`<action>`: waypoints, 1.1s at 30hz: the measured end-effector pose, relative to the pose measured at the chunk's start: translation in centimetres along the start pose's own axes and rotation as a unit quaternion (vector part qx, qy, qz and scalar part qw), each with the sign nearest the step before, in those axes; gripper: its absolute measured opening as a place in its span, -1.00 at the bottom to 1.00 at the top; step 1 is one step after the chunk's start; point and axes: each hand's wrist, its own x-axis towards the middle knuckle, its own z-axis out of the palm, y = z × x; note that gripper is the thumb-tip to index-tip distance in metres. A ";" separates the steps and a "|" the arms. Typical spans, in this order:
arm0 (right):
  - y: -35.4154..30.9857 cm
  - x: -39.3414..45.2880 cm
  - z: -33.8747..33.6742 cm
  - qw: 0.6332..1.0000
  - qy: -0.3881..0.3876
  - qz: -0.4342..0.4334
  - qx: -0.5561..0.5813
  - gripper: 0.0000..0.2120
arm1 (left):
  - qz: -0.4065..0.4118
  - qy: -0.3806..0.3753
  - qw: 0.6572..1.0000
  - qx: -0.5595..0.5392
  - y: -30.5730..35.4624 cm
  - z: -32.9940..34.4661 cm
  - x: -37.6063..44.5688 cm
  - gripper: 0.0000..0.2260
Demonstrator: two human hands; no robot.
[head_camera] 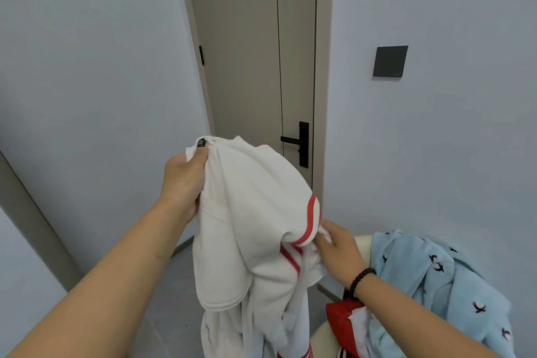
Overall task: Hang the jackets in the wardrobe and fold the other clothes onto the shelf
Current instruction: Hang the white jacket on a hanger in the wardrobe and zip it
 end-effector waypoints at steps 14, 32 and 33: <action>-5.0 9.0 -1.3 0.976 0.110 0.154 0.112 -0.64 | -0.157 0.004 0.920 -0.359 -0.4 -7.8 4.0 -0.88; 0.2 7.9 -2.2 0.955 0.126 0.264 0.043 -0.62 | -0.033 -0.127 0.953 -0.271 0.3 -2.1 1.2 -0.41; -0.1 7.8 -1.7 0.959 0.105 0.255 0.065 -0.61 | -0.045 -0.148 0.962 -0.226 0.3 -1.7 1.0 -0.33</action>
